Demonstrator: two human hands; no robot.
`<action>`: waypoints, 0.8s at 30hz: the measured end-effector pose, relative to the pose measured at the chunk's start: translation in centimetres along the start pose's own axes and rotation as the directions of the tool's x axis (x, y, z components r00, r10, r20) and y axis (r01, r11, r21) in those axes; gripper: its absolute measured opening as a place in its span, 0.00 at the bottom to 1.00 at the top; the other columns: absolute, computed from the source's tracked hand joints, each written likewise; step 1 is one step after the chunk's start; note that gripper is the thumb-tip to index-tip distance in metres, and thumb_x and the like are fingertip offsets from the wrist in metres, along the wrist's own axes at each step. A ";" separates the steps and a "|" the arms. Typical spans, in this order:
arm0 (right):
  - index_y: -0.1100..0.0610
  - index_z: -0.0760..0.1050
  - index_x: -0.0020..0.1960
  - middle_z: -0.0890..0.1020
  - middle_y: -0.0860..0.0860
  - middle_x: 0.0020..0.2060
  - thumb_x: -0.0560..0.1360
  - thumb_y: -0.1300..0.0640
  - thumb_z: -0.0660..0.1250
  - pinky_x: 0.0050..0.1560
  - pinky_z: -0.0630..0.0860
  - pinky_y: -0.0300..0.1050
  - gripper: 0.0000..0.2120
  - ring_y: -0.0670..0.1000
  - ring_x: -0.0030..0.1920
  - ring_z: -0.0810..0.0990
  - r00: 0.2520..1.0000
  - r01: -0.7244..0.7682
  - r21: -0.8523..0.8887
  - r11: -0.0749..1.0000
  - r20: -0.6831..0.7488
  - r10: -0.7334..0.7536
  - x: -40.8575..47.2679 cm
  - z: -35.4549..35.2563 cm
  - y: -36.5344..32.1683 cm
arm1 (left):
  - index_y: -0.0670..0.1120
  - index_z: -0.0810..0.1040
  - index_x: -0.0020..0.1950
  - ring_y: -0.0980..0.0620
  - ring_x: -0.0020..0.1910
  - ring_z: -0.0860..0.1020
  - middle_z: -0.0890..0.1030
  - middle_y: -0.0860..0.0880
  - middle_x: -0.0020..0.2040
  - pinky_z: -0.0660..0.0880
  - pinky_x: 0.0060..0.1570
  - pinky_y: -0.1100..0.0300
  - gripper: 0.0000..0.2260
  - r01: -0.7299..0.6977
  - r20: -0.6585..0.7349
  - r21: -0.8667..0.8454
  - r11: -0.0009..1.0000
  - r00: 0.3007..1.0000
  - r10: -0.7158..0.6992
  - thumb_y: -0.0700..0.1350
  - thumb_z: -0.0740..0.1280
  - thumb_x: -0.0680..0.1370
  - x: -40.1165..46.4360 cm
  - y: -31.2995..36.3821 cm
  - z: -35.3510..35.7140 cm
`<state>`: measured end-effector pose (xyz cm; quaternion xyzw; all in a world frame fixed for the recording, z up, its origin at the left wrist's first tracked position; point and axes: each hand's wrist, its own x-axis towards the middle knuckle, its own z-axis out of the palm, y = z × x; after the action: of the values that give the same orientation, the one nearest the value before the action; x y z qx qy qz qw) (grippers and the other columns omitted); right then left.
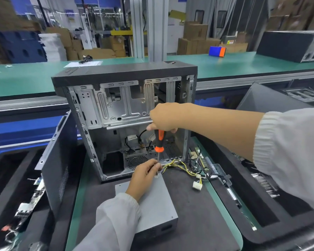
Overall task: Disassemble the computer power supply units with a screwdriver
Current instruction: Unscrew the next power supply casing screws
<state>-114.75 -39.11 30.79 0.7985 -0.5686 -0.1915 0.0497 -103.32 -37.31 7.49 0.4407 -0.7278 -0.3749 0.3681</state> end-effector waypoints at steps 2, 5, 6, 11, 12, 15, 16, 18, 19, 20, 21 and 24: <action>0.61 0.69 0.52 0.80 0.56 0.40 0.79 0.57 0.62 0.38 0.80 0.48 0.07 0.55 0.37 0.81 0.992 0.068 0.104 0.992 0.102 -0.079 0.0 -0.2 0.7 | 0.48 0.80 0.46 0.48 0.46 0.80 0.83 0.47 0.43 0.75 0.52 0.50 0.08 0.000 0.004 -0.025 1.000 1.000 0.000 0.43 0.63 0.82 0.0 0.1 0.0; 0.57 0.69 0.62 0.74 0.55 0.54 0.75 0.61 0.68 0.41 0.81 0.47 0.17 0.54 0.42 0.80 0.964 0.078 0.308 0.948 0.220 -0.151 -0.3 -0.4 1.2 | 0.46 0.81 0.46 0.49 0.46 0.80 0.83 0.49 0.43 0.75 0.52 0.49 0.08 -0.005 0.009 -0.027 1.000 1.000 0.005 0.42 0.63 0.82 0.0 0.0 0.0; 0.56 0.69 0.63 0.74 0.55 0.56 0.75 0.54 0.70 0.39 0.81 0.45 0.20 0.53 0.41 0.81 0.966 0.050 0.361 0.931 0.220 -0.137 -0.3 -0.3 1.2 | 0.46 0.81 0.45 0.50 0.45 0.80 0.83 0.49 0.42 0.75 0.52 0.49 0.08 -0.004 0.010 -0.028 1.000 1.000 0.005 0.42 0.63 0.82 0.0 0.0 0.0; 0.63 0.70 0.65 0.79 0.59 0.34 0.81 0.45 0.56 0.40 0.81 0.48 0.23 0.56 0.30 0.81 0.982 -0.062 0.024 0.998 0.179 0.057 -0.6 -0.3 0.4 | 0.49 0.79 0.43 0.50 0.43 0.79 0.82 0.51 0.40 0.74 0.50 0.50 0.09 0.004 0.021 -0.017 1.000 1.000 -0.003 0.43 0.63 0.82 -0.2 0.1 0.0; 0.63 0.70 0.64 0.77 0.58 0.32 0.83 0.50 0.55 0.39 0.79 0.47 0.18 0.55 0.29 0.79 0.988 -0.025 -0.028 0.999 0.150 0.029 -0.4 0.0 0.3 | 0.49 0.79 0.43 0.51 0.43 0.79 0.82 0.51 0.40 0.74 0.50 0.50 0.09 0.004 0.018 -0.010 1.000 1.000 -0.004 0.44 0.63 0.82 -0.2 0.1 0.0; 0.62 0.73 0.58 0.78 0.58 0.45 0.80 0.58 0.61 0.37 0.77 0.45 0.09 0.57 0.41 0.82 0.988 0.047 0.021 0.999 0.144 -0.049 -0.2 0.0 -0.1 | 0.51 0.78 0.44 0.53 0.45 0.80 0.83 0.53 0.42 0.75 0.50 0.53 0.08 0.006 0.019 0.007 1.000 1.000 -0.006 0.44 0.63 0.82 -0.2 0.3 0.0; 0.60 0.72 0.60 0.77 0.56 0.51 0.78 0.61 0.64 0.41 0.77 0.47 0.11 0.58 0.47 0.81 0.984 0.076 0.094 0.993 0.151 -0.090 -0.1 0.0 0.0 | 0.50 0.78 0.44 0.53 0.45 0.80 0.83 0.53 0.42 0.75 0.50 0.53 0.08 0.005 0.024 0.015 1.000 1.000 -0.005 0.44 0.63 0.82 -0.2 0.3 0.0; 0.55 0.70 0.66 0.71 0.53 0.53 0.76 0.59 0.68 0.41 0.75 0.44 0.19 0.56 0.48 0.79 0.977 0.090 0.244 0.966 0.166 -0.133 -0.3 -0.4 0.1 | 0.46 0.78 0.44 0.55 0.42 0.79 0.82 0.54 0.40 0.74 0.48 0.53 0.09 -0.001 0.023 0.037 0.999 1.000 0.001 0.44 0.63 0.82 -0.2 0.3 -0.1; 0.55 0.69 0.66 0.71 0.52 0.53 0.76 0.54 0.69 0.40 0.76 0.42 0.21 0.54 0.45 0.79 0.982 0.073 0.308 0.948 0.146 -0.123 -0.5 -0.5 0.2 | 0.45 0.78 0.43 0.56 0.41 0.78 0.81 0.54 0.39 0.73 0.47 0.54 0.09 -0.002 0.017 0.043 0.999 1.000 0.002 0.44 0.63 0.82 -0.2 0.3 -0.1; 0.57 0.69 0.65 0.72 0.53 0.53 0.75 0.46 0.69 0.39 0.78 0.42 0.23 0.52 0.41 0.81 0.988 0.035 0.359 0.932 0.127 -0.086 -0.6 -0.5 0.3 | 0.44 0.78 0.43 0.56 0.40 0.77 0.81 0.54 0.38 0.73 0.46 0.55 0.09 0.000 0.013 0.041 0.999 1.000 0.000 0.44 0.63 0.82 -0.2 0.3 -0.1; 0.61 0.70 0.60 0.76 0.55 0.50 0.74 0.39 0.66 0.38 0.81 0.44 0.27 0.53 0.36 0.83 0.992 -0.027 0.387 0.922 0.124 -0.023 -0.8 -0.7 0.2 | 0.45 0.77 0.43 0.57 0.39 0.77 0.80 0.54 0.37 0.72 0.45 0.55 0.09 0.003 0.012 0.037 0.999 1.000 -0.004 0.44 0.63 0.82 -0.2 0.3 -0.1; 0.63 0.66 0.38 0.77 0.59 0.30 0.77 0.34 0.56 0.40 0.82 0.50 0.30 0.56 0.27 0.82 0.991 -0.134 0.232 0.963 0.045 0.127 -1.0 -0.4 -0.5 | 0.45 0.77 0.43 0.53 0.40 0.77 0.81 0.50 0.38 0.73 0.46 0.54 0.10 0.006 0.024 0.044 0.999 1.000 -0.007 0.44 0.62 0.82 -0.2 0.3 -0.1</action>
<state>-114.49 -38.05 31.24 0.7568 -0.6391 -0.1312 -0.0410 -103.27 -37.00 7.76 0.4465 -0.7388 -0.3655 0.3481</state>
